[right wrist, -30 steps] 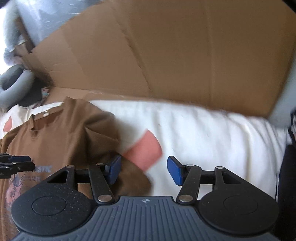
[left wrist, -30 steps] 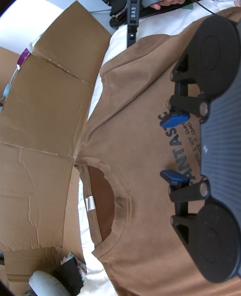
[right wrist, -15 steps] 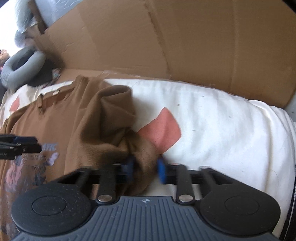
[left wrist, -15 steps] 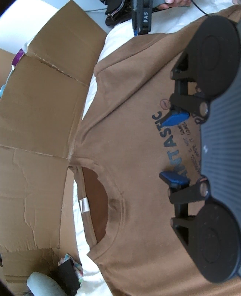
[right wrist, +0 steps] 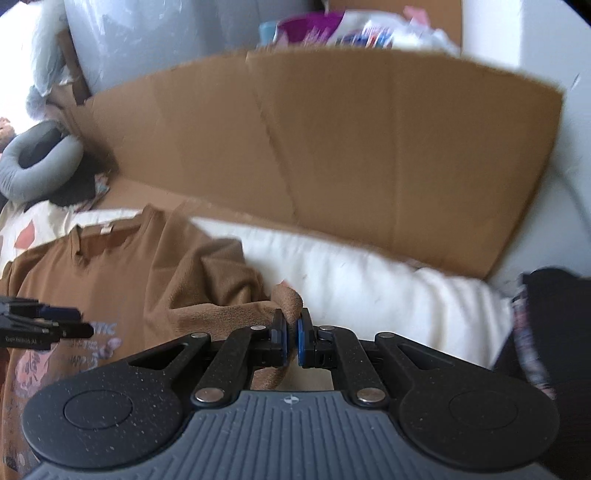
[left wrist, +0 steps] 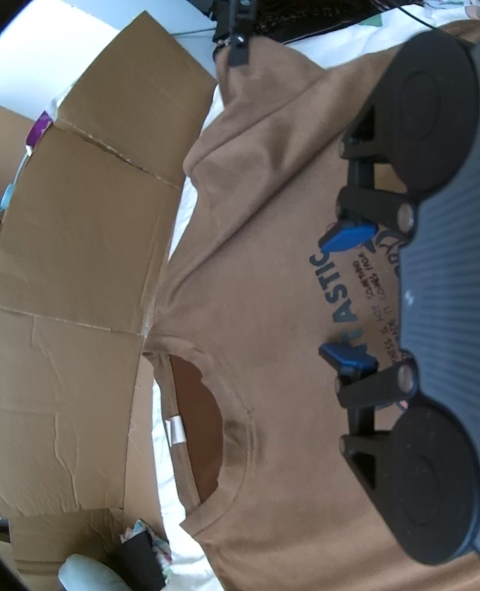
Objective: Fold clothes
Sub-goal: 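Grasp the T-shirt edge with the right tool and lift it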
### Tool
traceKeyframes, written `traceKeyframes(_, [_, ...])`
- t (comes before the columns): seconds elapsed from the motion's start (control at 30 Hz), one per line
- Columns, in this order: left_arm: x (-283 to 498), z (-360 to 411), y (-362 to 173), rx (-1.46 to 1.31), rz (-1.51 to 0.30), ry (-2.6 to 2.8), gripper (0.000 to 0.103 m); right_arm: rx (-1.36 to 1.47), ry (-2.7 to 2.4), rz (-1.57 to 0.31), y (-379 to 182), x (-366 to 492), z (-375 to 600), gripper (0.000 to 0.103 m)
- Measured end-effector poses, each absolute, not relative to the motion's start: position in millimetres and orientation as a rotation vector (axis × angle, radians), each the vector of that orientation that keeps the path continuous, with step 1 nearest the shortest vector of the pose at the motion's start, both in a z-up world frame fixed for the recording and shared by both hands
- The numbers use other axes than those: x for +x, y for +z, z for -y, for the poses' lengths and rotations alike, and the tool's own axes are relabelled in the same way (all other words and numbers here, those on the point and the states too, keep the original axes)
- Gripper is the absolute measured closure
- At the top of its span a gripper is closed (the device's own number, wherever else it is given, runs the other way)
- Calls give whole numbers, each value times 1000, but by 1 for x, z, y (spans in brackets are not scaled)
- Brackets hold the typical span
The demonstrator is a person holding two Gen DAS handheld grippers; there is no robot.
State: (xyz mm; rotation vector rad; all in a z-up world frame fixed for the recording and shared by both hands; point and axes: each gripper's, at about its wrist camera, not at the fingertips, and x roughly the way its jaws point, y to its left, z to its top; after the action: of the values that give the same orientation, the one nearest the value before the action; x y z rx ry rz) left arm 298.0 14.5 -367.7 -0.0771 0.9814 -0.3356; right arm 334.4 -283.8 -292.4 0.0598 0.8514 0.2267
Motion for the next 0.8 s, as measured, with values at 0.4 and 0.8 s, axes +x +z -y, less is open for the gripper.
traceKeyframes(0.4, [298,-14,-365,-93,-977,-333,45,101,159,-757,-236,315,314,100])
traceKeyframes(0.8, [301,-13,-369,-92,-981,-335,45,89,169,-682,-210,321,303,99])
